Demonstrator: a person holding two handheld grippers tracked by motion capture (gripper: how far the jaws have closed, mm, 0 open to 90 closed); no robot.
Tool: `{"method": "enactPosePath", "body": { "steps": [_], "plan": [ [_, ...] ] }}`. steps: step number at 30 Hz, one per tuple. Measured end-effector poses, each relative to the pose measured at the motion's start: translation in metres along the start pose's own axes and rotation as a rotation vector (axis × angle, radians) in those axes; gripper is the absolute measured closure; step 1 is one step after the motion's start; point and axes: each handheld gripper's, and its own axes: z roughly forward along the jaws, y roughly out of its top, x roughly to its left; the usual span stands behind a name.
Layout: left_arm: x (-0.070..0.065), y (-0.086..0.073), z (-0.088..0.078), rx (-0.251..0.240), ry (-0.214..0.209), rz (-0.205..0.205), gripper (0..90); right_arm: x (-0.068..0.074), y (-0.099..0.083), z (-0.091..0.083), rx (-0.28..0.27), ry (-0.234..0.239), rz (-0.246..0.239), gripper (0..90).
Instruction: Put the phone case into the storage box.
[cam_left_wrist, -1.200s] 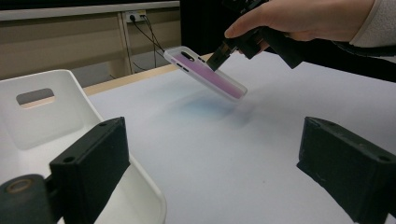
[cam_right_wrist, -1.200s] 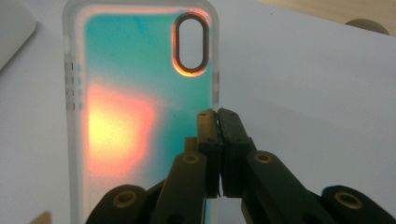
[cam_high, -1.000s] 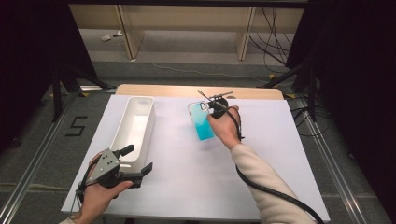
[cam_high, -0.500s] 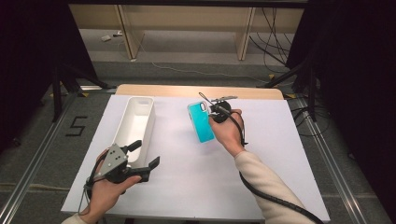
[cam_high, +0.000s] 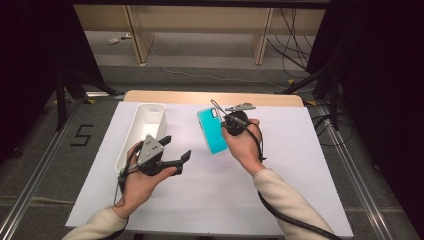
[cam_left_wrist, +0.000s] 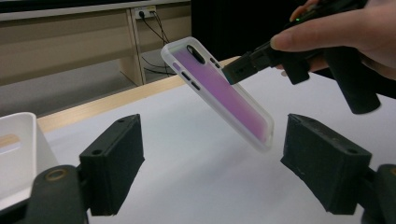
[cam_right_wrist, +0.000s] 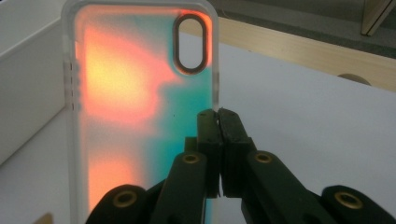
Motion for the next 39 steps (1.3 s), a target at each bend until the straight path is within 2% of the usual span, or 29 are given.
{"method": "enactPosePath", "body": {
  "steps": [2,6,7,10,12,15,16,17,18,27,30,33,34,39],
  "plan": [
    [-0.001,0.004,0.007,0.001,0.011,-0.019,21.7,0.002,0.000,-0.003,-0.020,0.003,-0.005,89.3],
    [-0.006,0.009,0.021,0.014,0.011,-0.026,26.0,0.006,0.000,-0.009,-0.060,0.001,-0.021,89.3],
    [-0.008,0.009,0.023,0.019,0.009,-0.030,27.7,0.007,0.000,-0.010,-0.061,0.002,-0.013,89.3],
    [-0.012,0.011,0.031,0.032,0.006,-0.044,31.7,0.007,-0.001,-0.014,-0.076,0.009,-0.039,89.3],
    [-0.014,0.012,0.035,0.038,0.010,-0.047,34.0,0.009,-0.001,-0.016,-0.078,0.010,-0.029,89.2],
    [-0.015,0.012,0.042,0.050,0.017,-0.056,38.9,0.010,-0.002,-0.018,-0.090,0.007,-0.038,89.2],
    [-0.015,0.012,0.044,0.058,0.017,-0.057,40.3,0.008,-0.002,-0.019,-0.093,0.006,-0.070,89.2],
    [-0.016,0.012,0.045,0.062,0.021,-0.058,41.3,0.010,-0.002,-0.019,-0.094,0.001,-0.040,89.2],
    [-0.016,0.012,0.047,0.066,0.024,-0.060,42.4,0.011,-0.002,-0.020,-0.101,0.005,-0.043,89.2],
    [-0.015,0.014,0.055,0.080,0.025,-0.086,52.7,0.016,-0.003,-0.024,-0.109,-0.002,-0.048,89.2],
    [-0.016,0.016,0.057,0.083,0.029,-0.093,55.3,0.017,-0.003,-0.024,-0.116,-0.010,-0.063,89.2],
    [-0.016,0.017,0.059,0.087,0.041,-0.092,58.6,0.019,-0.004,-0.025,-0.120,-0.002,-0.056,89.2],
    [-0.016,0.017,0.060,0.090,0.042,-0.091,59.7,0.018,-0.004,-0.025,-0.125,-0.008,-0.075,89.2],
    [-0.016,0.017,0.061,0.100,0.044,-0.091,63.8,0.018,-0.006,-0.026,-0.132,-0.006,-0.083,89.2]
  ]
}}
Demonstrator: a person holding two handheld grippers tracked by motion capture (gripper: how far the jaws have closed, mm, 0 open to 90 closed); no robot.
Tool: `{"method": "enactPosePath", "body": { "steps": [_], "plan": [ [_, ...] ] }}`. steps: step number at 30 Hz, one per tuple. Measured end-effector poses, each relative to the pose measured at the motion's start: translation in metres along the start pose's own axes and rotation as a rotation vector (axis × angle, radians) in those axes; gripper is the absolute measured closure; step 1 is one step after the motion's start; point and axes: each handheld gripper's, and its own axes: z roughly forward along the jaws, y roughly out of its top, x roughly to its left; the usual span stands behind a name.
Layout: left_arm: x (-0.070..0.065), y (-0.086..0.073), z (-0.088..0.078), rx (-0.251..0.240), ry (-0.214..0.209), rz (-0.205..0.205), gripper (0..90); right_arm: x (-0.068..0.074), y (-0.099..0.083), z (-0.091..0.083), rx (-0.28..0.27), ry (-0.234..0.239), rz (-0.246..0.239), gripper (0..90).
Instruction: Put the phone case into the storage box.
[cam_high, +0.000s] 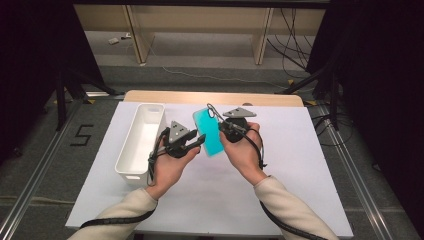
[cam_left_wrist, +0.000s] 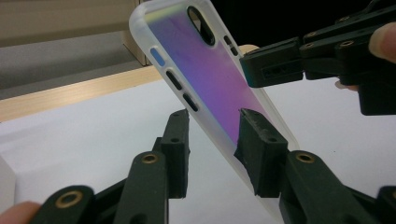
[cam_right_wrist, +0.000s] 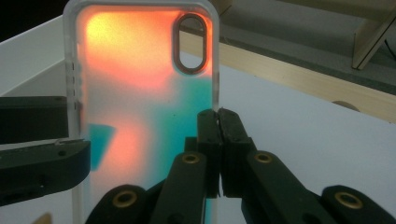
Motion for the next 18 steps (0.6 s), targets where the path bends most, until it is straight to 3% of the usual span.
{"method": "enactPosePath", "body": {
  "steps": [18],
  "plan": [
    [0.012,0.000,0.001,-0.006,0.029,-0.011,72.5,0.007,-0.001,-0.008,-0.036,0.012,0.009,88.1]
  ]
}}
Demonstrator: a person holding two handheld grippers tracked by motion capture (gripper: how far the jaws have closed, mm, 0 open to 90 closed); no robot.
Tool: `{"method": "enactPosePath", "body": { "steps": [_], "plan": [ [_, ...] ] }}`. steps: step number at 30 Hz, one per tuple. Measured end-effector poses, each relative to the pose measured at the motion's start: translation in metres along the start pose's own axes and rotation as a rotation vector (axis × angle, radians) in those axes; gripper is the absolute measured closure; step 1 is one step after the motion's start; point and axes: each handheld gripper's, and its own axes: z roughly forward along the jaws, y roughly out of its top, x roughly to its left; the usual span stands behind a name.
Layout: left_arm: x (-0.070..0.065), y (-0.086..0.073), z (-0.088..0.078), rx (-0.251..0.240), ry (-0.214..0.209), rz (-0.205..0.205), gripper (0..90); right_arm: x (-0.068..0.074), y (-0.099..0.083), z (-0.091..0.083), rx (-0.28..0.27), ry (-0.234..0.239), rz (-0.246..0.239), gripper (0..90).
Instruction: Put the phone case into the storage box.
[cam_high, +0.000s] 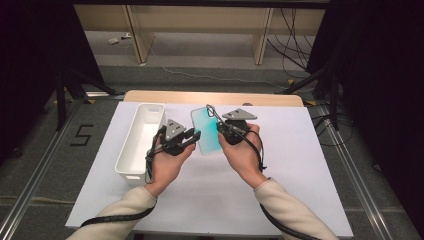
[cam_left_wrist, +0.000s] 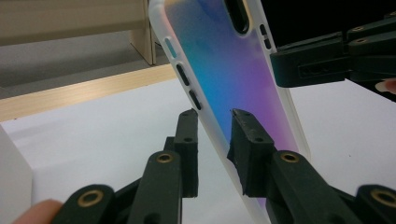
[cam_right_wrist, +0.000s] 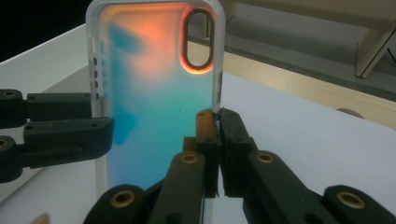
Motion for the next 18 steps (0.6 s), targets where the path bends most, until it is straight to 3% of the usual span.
{"method": "enactPosePath", "body": {
  "steps": [13,18],
  "plan": [
    [0.0056,0.0014,-0.0009,-0.017,0.015,-0.020,78.8,0.0033,-0.0016,-0.0049,-0.019,0.030,0.029,87.5],
    [0.0089,0.0015,-0.0006,-0.023,0.014,-0.048,80.8,0.0048,-0.0036,-0.0059,-0.030,0.037,0.032,86.8]
  ]
}}
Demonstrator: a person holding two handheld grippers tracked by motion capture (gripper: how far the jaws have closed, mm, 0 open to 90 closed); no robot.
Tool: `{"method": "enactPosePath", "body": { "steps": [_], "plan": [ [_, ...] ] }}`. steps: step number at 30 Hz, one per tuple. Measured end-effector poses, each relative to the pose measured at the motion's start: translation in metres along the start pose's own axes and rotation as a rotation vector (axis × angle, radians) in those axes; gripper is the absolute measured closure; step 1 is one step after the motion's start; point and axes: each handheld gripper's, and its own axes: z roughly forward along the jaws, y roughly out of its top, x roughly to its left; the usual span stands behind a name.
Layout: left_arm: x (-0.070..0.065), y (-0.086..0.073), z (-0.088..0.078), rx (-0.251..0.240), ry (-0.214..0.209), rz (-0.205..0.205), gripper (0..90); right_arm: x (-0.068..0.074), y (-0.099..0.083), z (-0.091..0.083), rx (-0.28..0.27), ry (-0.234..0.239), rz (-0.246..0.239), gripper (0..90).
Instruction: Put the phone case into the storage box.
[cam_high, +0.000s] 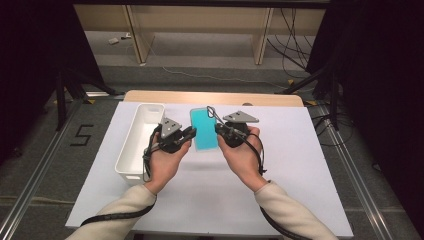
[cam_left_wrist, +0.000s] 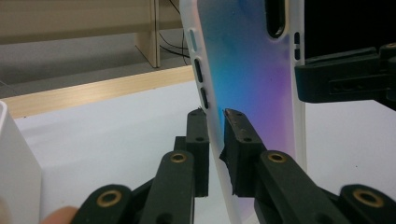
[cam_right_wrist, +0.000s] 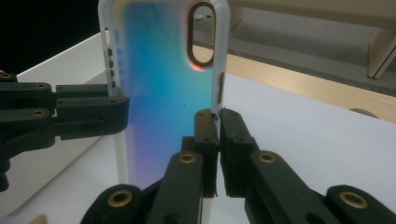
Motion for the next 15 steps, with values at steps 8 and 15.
{"method": "enactPosePath", "body": {
  "steps": [8,15],
  "plan": [
    [0.0013,-0.0005,0.0010,-0.001,-0.001,-0.017,82.8,0.0010,-0.0041,-0.0016,-0.004,0.006,0.004,85.6],
    [0.0008,0.0009,0.0009,-0.005,-0.004,-0.010,84.2,0.0004,-0.0068,-0.0021,0.009,0.017,0.025,84.5]
  ]
}}
